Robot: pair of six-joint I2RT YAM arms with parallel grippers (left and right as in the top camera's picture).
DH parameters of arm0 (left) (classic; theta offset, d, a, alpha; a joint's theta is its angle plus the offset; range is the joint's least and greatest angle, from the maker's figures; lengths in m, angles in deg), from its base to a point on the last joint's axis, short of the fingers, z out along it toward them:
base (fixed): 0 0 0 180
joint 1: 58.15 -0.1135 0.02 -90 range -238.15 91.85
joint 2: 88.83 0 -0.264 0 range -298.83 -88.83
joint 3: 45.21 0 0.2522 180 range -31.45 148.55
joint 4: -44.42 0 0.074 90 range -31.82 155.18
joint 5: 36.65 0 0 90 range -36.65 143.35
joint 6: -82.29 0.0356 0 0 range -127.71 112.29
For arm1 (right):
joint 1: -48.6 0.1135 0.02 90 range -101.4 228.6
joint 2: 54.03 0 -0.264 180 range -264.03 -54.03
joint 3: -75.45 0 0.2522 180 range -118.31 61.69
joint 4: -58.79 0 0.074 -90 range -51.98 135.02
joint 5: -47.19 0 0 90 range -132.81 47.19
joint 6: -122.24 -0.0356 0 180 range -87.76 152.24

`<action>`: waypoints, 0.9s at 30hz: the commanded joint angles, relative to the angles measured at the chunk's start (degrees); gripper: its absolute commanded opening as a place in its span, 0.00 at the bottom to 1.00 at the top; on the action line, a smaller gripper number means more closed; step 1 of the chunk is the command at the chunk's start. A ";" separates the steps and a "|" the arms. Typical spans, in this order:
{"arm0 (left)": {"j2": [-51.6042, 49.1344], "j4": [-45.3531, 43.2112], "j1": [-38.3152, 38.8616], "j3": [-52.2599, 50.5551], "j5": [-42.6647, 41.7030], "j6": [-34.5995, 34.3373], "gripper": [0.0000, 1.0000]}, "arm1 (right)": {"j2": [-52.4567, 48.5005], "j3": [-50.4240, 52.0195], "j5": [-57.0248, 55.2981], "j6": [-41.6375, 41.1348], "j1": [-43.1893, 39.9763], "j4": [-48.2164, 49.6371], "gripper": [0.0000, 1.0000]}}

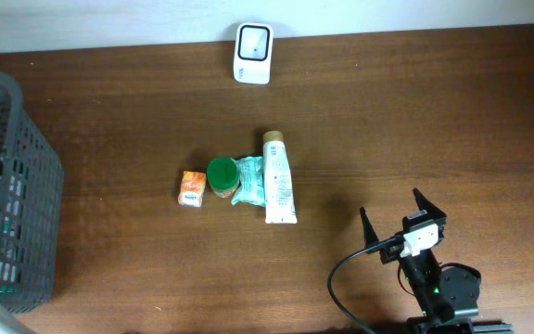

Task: Scan the item barcode
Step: 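Reach the left gripper into the basket and grasp the 3M gloves pack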

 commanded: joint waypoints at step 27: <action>-37.57 2.45 -1.01 -1.33 -1.11 19.30 0.00 | 0.44 0.28 0.09 -0.24 0.35 -0.17 0.98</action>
